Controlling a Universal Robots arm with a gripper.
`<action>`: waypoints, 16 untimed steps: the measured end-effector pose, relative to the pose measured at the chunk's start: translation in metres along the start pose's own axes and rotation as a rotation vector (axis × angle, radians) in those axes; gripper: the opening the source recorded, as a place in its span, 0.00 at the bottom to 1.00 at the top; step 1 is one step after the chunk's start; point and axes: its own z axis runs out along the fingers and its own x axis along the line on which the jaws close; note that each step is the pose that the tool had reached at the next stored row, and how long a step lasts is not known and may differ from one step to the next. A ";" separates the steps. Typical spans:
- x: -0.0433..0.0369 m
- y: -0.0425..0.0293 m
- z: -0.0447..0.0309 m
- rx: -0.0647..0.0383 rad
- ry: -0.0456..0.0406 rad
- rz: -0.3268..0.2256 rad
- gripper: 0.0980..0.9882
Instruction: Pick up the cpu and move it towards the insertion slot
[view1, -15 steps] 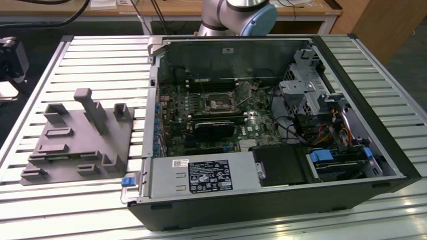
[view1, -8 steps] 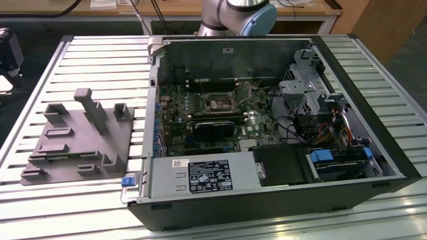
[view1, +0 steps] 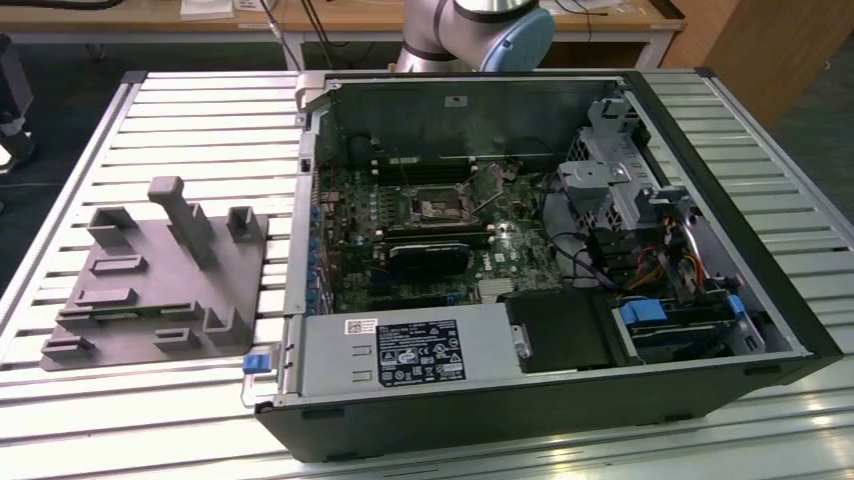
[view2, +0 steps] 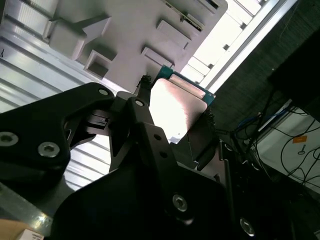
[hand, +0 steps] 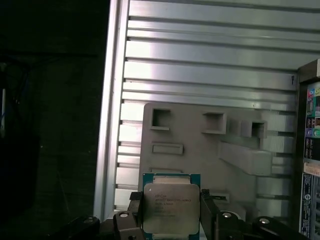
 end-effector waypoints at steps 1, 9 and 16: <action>0.0000 0.0001 -0.0025 0.000 0.0001 0.000 0.50; 0.0001 0.0008 -0.0227 0.000 0.0001 0.001 0.50; -0.0031 0.0007 -0.0253 0.000 0.0000 0.003 0.50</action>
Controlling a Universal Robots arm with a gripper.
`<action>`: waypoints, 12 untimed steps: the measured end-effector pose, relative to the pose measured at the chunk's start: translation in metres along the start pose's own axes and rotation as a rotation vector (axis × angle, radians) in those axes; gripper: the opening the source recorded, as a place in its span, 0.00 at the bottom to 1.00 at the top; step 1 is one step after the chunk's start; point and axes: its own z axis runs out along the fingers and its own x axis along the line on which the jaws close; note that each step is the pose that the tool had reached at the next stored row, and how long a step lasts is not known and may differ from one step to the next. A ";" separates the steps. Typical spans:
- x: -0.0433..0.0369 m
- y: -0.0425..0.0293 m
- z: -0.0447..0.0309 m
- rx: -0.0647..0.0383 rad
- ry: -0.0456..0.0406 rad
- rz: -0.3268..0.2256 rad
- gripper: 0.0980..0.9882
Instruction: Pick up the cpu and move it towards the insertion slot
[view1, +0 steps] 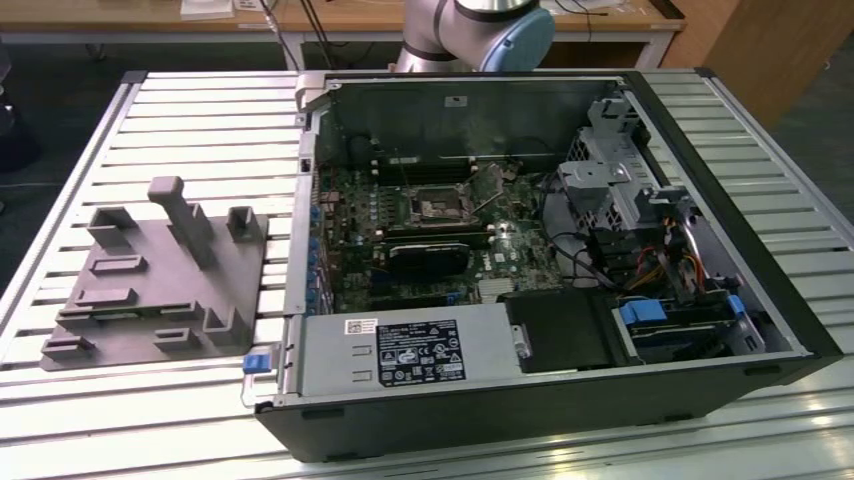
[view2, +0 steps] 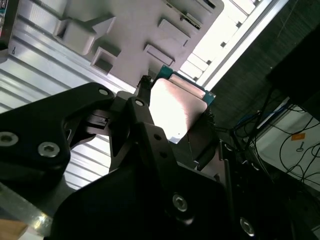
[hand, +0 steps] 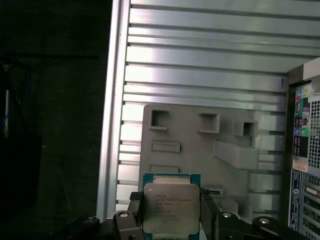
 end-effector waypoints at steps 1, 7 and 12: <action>-0.0018 -0.0001 0.0000 0.000 0.0001 0.000 0.50; -0.0104 -0.0005 -0.0002 0.000 0.0019 0.000 0.50; -0.0181 -0.0009 -0.0003 0.000 0.0034 0.000 0.50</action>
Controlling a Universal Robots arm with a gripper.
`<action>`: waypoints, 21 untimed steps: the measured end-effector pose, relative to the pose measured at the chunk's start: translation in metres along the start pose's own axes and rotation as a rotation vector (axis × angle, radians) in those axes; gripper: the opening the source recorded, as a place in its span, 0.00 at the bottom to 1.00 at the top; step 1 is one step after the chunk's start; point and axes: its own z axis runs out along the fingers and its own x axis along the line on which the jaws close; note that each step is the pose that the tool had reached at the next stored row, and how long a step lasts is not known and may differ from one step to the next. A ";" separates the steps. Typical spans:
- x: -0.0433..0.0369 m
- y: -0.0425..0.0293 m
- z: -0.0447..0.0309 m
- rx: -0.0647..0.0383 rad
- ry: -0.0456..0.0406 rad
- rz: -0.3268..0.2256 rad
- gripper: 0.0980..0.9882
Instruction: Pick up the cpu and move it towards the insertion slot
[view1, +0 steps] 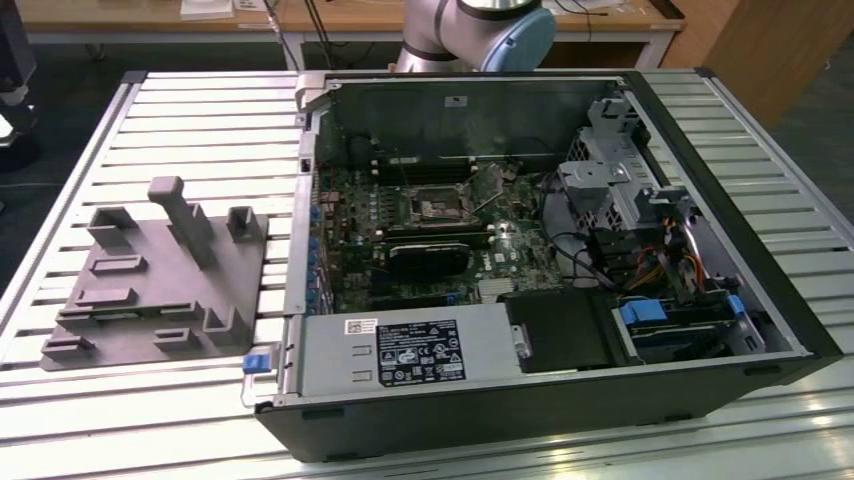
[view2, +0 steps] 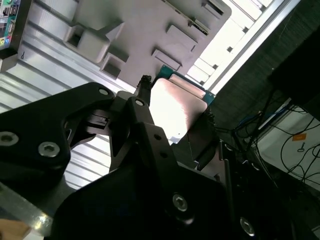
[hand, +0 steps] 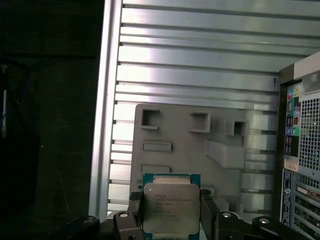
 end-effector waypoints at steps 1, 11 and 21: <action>-0.0016 -0.0001 -0.0001 0.000 0.0005 0.000 0.50; -0.0152 -0.0010 -0.0005 0.000 0.0040 0.005 0.50; -0.0223 -0.0014 -0.0006 0.000 0.0051 0.007 0.50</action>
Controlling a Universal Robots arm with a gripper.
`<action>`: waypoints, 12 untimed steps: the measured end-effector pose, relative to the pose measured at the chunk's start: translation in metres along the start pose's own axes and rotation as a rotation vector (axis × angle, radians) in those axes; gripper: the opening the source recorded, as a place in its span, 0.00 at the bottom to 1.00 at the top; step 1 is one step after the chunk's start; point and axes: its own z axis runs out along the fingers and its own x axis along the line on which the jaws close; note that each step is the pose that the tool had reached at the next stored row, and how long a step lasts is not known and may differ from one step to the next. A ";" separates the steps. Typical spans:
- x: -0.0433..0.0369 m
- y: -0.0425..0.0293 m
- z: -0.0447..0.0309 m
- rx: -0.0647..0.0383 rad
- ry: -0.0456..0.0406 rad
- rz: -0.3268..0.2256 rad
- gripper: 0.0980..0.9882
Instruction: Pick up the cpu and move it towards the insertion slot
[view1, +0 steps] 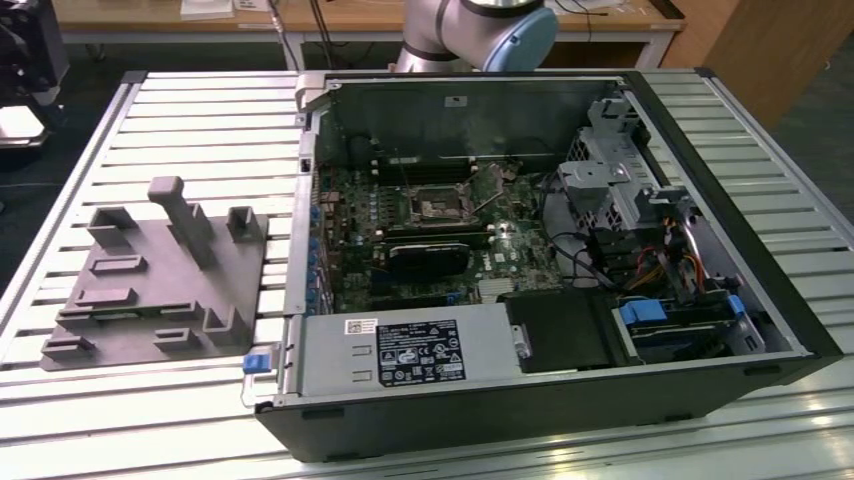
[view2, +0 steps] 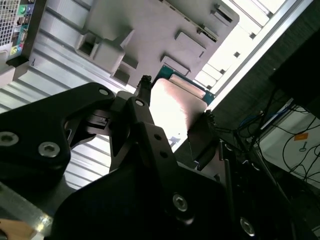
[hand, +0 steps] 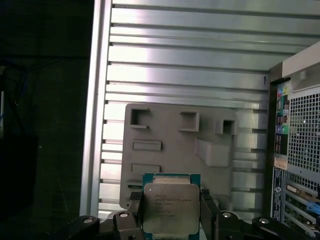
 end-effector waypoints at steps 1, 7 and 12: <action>-0.0027 -0.0001 0.0000 0.000 -0.0001 0.000 0.50; -0.0237 -0.0010 -0.0003 0.000 -0.0001 0.000 0.50; -0.0377 -0.0016 -0.0004 0.000 -0.0002 0.001 0.50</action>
